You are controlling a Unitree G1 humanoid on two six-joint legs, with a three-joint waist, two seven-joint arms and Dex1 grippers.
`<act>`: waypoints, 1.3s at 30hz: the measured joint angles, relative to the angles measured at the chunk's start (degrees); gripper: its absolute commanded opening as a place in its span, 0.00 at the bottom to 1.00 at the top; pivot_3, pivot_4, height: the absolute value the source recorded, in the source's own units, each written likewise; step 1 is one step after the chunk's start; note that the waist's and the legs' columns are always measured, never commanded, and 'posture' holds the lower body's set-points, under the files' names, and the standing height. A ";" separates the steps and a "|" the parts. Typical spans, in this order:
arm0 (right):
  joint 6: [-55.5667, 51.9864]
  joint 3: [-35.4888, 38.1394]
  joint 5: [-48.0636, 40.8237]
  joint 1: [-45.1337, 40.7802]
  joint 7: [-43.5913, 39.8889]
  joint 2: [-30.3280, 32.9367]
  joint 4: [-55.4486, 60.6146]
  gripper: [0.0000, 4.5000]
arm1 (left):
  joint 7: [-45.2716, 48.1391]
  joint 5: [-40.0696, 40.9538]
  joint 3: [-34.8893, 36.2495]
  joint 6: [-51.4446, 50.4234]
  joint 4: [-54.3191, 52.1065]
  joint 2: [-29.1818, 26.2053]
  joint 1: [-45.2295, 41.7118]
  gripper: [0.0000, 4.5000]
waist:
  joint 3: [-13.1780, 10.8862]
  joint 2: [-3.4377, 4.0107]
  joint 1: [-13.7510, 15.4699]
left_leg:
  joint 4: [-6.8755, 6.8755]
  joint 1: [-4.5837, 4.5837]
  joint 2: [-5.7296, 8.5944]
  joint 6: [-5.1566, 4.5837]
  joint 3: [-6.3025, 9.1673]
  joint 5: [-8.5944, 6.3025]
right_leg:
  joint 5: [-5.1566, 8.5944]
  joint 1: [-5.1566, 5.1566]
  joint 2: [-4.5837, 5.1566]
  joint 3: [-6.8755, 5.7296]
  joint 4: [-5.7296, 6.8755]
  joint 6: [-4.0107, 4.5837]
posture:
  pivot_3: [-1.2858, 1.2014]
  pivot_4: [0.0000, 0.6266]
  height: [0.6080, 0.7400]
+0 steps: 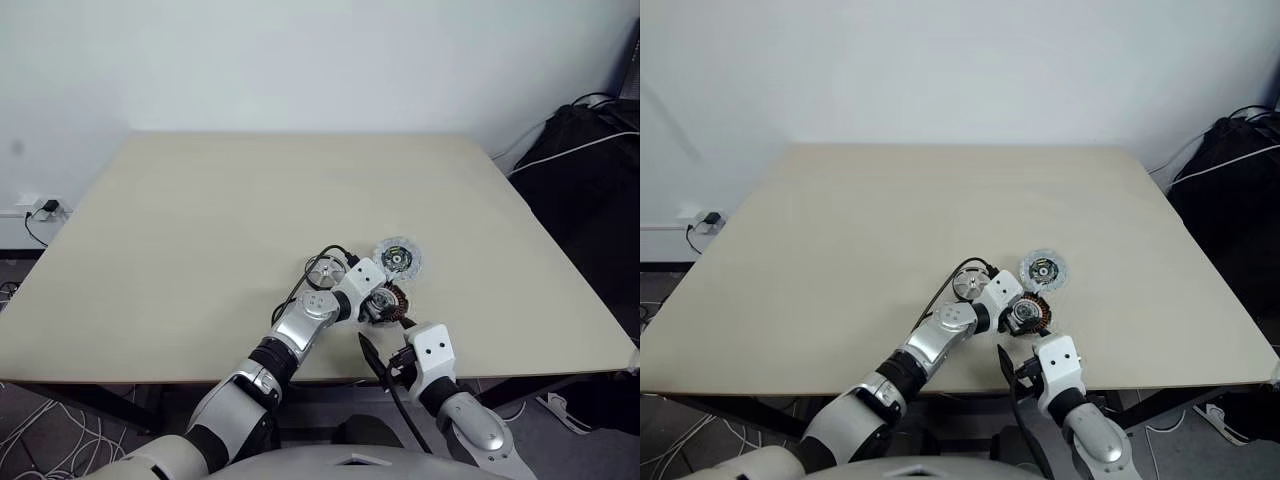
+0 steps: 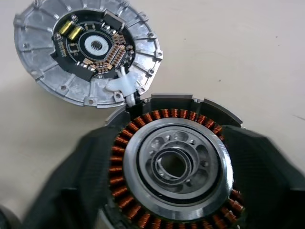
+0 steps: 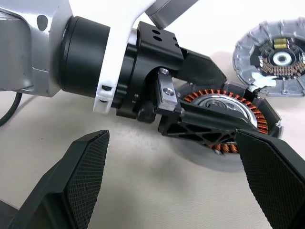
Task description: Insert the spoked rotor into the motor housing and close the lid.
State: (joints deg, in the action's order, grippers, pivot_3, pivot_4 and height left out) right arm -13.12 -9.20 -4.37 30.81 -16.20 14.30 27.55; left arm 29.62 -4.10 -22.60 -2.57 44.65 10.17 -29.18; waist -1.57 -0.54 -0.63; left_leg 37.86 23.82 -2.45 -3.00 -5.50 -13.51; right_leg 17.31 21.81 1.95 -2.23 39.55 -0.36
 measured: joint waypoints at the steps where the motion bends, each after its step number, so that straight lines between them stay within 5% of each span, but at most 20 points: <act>1: 0.00 0.02 -0.01 -0.01 -0.03 0.03 0.00 1.00 | -0.14 0.44 0.67 0.35 -0.29 0.02 0.03 0.88 | 0.00 0.00 0.02 | 0.00 0.00 0.00 -0.01 0.00 0.00 | 0.00 0.00 0.00 0.00 0.00 0.00 | 0.52 0.00 1.00; 3: 0.00 0.02 -0.07 -0.04 -0.08 0.08 0.02 1.00 | -0.60 1.23 1.91 0.67 -1.77 0.08 0.16 0.88 | 0.00 0.00 0.06 | 0.00 0.01 0.00 -0.01 0.00 0.00 | 0.00 0.00 0.00 0.00 0.00 0.00 | 0.52 0.00 1.00; 6: 0.00 0.06 -0.25 -0.19 -0.20 0.36 0.02 1.00 | -0.96 2.51 3.15 1.37 -5.57 0.27 0.46 0.75 | 0.00 0.01 0.09 | 0.01 0.02 0.00 -0.02 0.00 0.01 | -0.01 -0.01 0.01 0.00 0.00 -0.01 | 0.52 0.00 1.00; 16: -0.15 0.95 -0.48 -1.57 -0.16 0.09 -0.10 1.00 | -2.48 4.35 6.31 1.37 -22.62 -4.01 7.39 0.00 | 0.13 0.20 -0.33 | -0.05 -0.08 -0.05 -0.13 0.00 0.08 | -0.01 -0.09 -0.10 0.07 0.00 0.01 | 0.52 0.00 1.00; 26: -5.87 1.73 -0.20 -10.32 2.94 -2.93 -2.65 1.00 | -3.21 7.35 13.09 4.19 -46.39 -15.96 32.51 0.00 | 0.16 0.22 -0.04 | -0.02 -0.09 0.00 0.11 -0.11 -0.06 | 0.04 -0.09 0.23 0.10 0.00 0.63 | 0.52 0.00 1.00; 29: -8.14 1.03 0.00 -13.72 3.46 -3.67 -4.59 0.86 | -5.99 8.08 14.80 4.28 -51.22 -15.93 38.45 0.00 | 0.15 0.22 -0.02 | -0.03 -0.09 0.00 0.11 -0.14 -0.06 | 0.06 -0.08 0.36 -0.02 0.00 0.56 | 0.52 0.00 1.00; 39: -18.04 -1.26 3.22 -22.75 5.66 -4.71 -9.22 0.13 | -13.30 7.99 16.11 4.28 -56.98 -14.28 48.32 0.00 | 0.15 0.29 -0.09 | -0.09 -0.05 0.00 0.11 -0.17 -0.06 | 0.18 0.01 0.38 -0.08 0.01 0.36 | 0.52 0.00 1.00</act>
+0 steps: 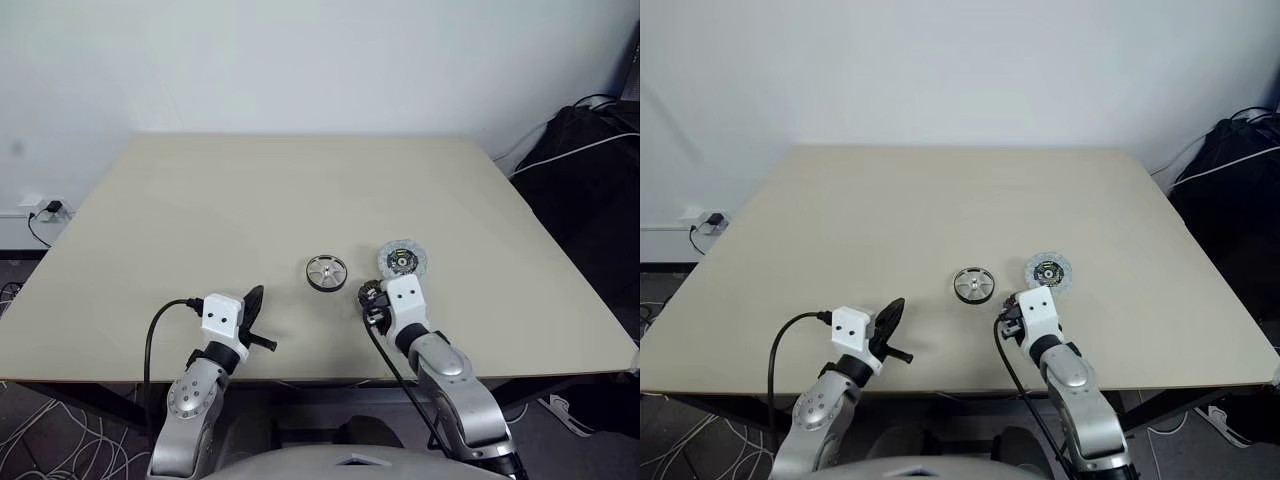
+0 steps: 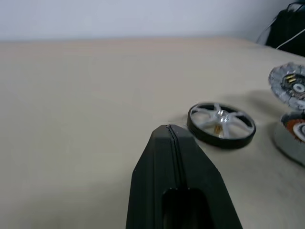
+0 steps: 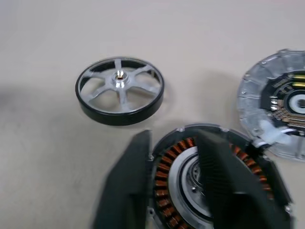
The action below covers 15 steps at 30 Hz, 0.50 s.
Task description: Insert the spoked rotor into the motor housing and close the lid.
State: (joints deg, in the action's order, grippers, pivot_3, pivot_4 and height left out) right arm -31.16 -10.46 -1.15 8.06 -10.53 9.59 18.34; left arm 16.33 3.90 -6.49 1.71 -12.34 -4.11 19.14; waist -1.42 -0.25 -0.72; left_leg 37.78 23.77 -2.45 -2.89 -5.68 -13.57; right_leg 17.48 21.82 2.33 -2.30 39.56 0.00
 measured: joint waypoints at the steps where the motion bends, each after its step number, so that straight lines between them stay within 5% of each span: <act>1: -0.98 -0.23 0.42 -0.72 0.43 -0.31 -0.04 0.05 | -0.23 0.01 -0.21 0.00 -0.05 0.16 -0.04 0.00 | 0.00 0.00 -0.01 | 0.00 0.00 0.00 0.00 0.00 0.00 | 0.00 0.00 0.00 0.00 0.00 0.00 | 0.52 0.00 1.00; 15: -10.66 -0.38 3.51 -7.15 4.26 -2.48 -3.03 0.01 | 1.58 -1.44 -5.01 4.65 -0.10 -2.76 0.66 0.00 | 0.00 -0.01 -0.11 | -0.06 0.03 0.00 -0.01 -0.13 0.00 | 0.00 0.07 -0.02 0.02 0.00 0.01 | 0.52 0.00 1.00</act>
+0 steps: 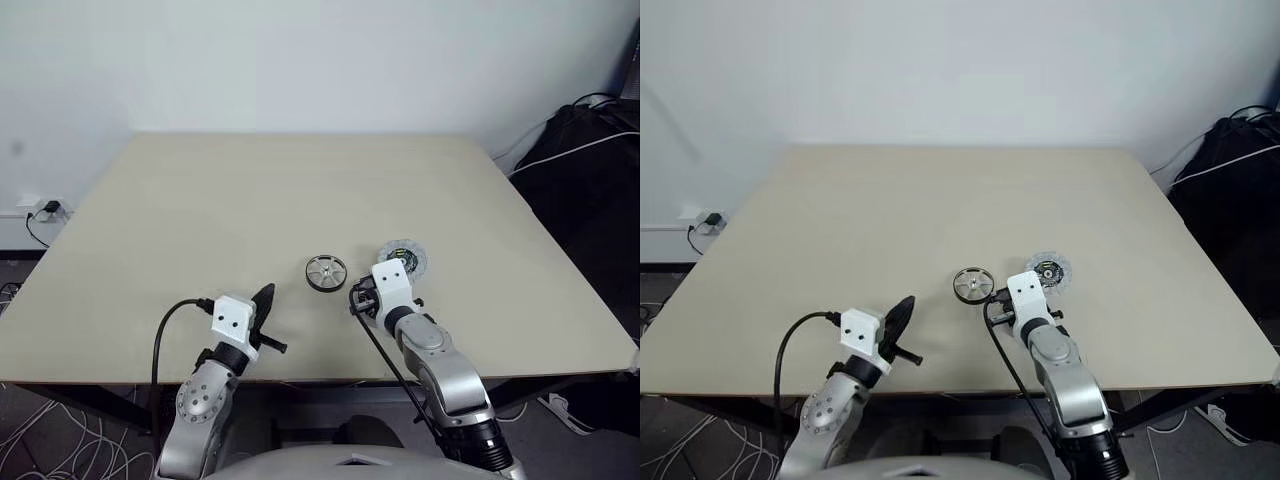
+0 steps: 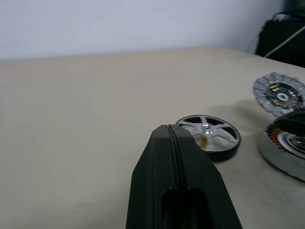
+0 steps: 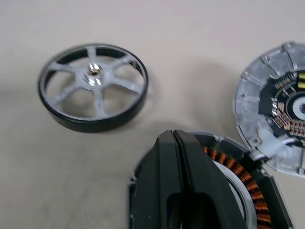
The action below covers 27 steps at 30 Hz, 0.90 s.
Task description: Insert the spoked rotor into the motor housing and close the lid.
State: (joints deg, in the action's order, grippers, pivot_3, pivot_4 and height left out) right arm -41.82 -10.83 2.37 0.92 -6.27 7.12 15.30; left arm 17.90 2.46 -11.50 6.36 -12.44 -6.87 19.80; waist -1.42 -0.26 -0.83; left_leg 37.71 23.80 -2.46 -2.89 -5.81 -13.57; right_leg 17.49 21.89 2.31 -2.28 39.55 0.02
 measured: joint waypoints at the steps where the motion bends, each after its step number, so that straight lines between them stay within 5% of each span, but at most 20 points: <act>1: -0.09 0.00 0.09 -0.02 0.00 0.12 -0.55 0.01 | 0.85 0.15 -0.45 -0.15 0.00 -0.64 0.32 0.00 | 0.00 0.00 -0.07 | -0.01 0.00 0.00 0.00 0.00 0.00 | 0.00 0.00 0.00 0.00 0.00 0.00 | 0.52 0.00 1.00; 27: -0.08 0.65 0.44 4.50 -0.10 1.74 2.14 0.01 | 4.87 2.65 -2.64 -5.69 0.00 -2.86 0.28 0.00 | 0.00 0.03 -0.27 | -0.08 -0.01 0.00 0.01 0.00 0.00 | 0.02 0.00 0.08 0.00 -0.03 -0.02 | 0.52 0.00 1.00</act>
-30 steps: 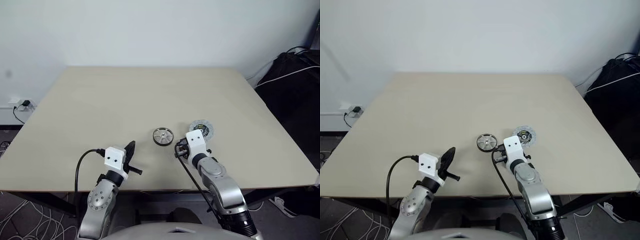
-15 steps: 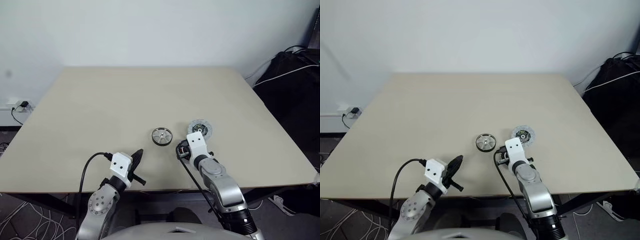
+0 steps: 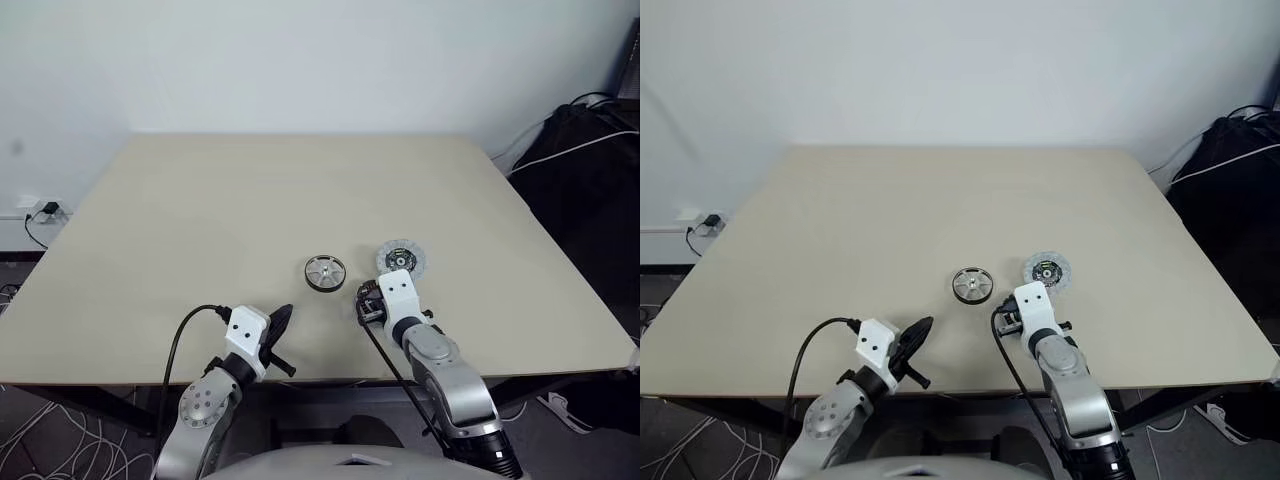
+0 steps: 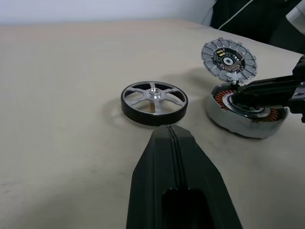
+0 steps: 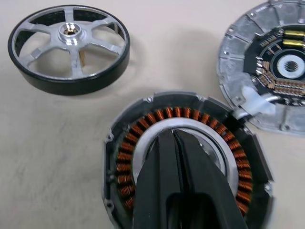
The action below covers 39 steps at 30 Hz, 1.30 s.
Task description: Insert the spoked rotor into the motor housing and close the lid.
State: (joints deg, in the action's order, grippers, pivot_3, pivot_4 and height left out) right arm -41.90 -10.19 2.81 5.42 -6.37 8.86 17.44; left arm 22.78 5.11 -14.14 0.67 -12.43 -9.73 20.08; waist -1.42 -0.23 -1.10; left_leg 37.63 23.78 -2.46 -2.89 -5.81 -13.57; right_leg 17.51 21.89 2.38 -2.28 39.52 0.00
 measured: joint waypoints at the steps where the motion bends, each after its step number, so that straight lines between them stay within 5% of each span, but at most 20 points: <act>1: -0.22 0.38 -0.07 0.70 -0.01 0.15 0.33 0.01 | 0.00 0.00 -0.01 -0.24 0.00 0.00 -0.08 0.00 | 0.00 0.00 0.00 | 0.00 0.01 0.00 0.00 0.00 0.00 | 0.00 0.00 0.00 0.00 -0.01 0.00 | 0.52 0.00 1.00; 17: 5.18 3.93 -5.06 4.45 -4.14 0.47 6.04 0.01 | -0.34 0.03 -0.05 -1.42 -1.18 0.51 -1.04 0.00 | -0.12 0.09 -0.21 | -0.17 0.02 0.00 0.00 -0.03 0.00 | 0.01 0.07 -0.04 0.00 -0.14 0.00 | 0.52 0.00 1.00; 27: 6.28 -2.56 -2.44 -3.49 -4.94 0.53 0.27 0.01 | -4.07 0.04 1.35 -2.72 -1.15 1.85 -1.52 0.00 | -0.17 0.01 -0.22 | -0.17 0.01 0.00 -0.01 -0.03 0.01 | -0.01 0.05 -0.10 0.00 -0.15 -0.02 | 0.52 0.00 1.00; 31: 6.37 -6.22 -0.77 -5.72 -5.77 1.01 -2.08 0.19 | -4.45 0.02 1.56 -2.76 -1.12 1.86 -1.53 0.00 | -0.18 -0.01 -0.06 | -0.17 0.04 0.00 -0.01 -0.04 0.01 | -0.04 0.00 -0.10 -0.01 -0.30 -0.05 | 0.52 0.00 1.00; 37: 7.25 -11.64 3.74 -6.98 -7.08 4.67 -3.69 0.64 | -5.26 0.00 1.83 -2.81 -1.11 1.87 -1.52 0.00 | -0.18 -0.01 -0.08 | -0.17 0.07 0.00 -0.04 -0.06 -0.01 | -0.11 -0.05 -0.10 0.00 -0.45 -0.16 | 0.52 0.00 1.00; 39: 7.62 -12.74 4.85 -7.65 -7.82 5.71 -3.69 0.64 | -5.31 0.00 1.83 -2.83 -1.11 1.87 -1.51 0.00 | -0.18 -0.02 -0.08 | -0.17 0.05 0.00 -0.04 -0.06 -0.01 | -0.11 -0.05 -0.10 0.00 -0.45 -0.16 | 0.52 0.00 1.00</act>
State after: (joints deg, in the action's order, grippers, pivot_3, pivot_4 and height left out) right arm -34.28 -22.93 7.66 -2.23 -14.19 14.57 13.76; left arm 17.47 5.11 -12.31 -2.16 -13.54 -7.86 18.57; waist -1.60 -0.25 -1.18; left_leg 37.46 23.84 -2.45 -2.93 -5.87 -13.59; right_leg 17.40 21.83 2.28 -2.28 39.07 -0.16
